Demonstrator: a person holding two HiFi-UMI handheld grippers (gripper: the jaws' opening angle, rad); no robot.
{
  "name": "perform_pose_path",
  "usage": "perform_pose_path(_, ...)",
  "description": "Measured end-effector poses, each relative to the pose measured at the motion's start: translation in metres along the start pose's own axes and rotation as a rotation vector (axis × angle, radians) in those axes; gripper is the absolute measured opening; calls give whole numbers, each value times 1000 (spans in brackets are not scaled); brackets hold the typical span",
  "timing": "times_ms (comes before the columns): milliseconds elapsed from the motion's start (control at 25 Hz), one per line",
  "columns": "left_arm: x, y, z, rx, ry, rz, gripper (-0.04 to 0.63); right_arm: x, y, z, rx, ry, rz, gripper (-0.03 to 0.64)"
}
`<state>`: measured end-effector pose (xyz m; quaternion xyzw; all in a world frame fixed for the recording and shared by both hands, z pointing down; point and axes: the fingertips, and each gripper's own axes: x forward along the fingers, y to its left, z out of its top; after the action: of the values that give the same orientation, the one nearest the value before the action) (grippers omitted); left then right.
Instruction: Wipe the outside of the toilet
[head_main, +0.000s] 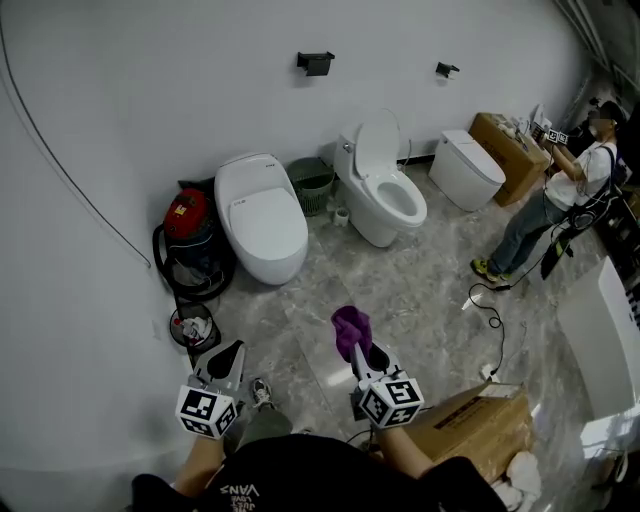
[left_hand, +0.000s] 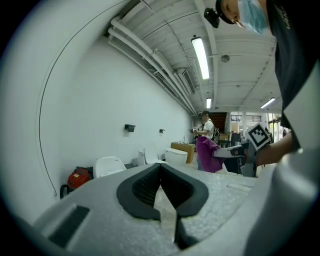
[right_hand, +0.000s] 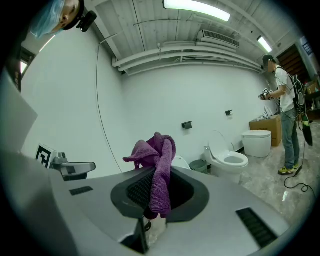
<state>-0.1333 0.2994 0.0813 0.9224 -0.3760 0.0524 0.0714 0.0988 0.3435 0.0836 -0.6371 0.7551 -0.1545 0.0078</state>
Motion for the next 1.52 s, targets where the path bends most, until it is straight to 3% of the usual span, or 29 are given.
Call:
perform_pose_path(400, 51, 98, 11, -30, -20, 11, 6, 108, 12, 18, -2, 5, -8, 44)
perform_pose_path(880, 69, 227, 11, -42, 4, 63, 6, 236, 44, 25, -20, 33, 5, 44)
perform_pose_path(1160, 104, 251, 7, -60, 22, 77, 6, 279, 33, 25, -7, 52, 23, 44)
perform_pose_path(1520, 169, 262, -12, -73, 32, 154, 6, 340, -8, 15, -47, 117, 131, 44)
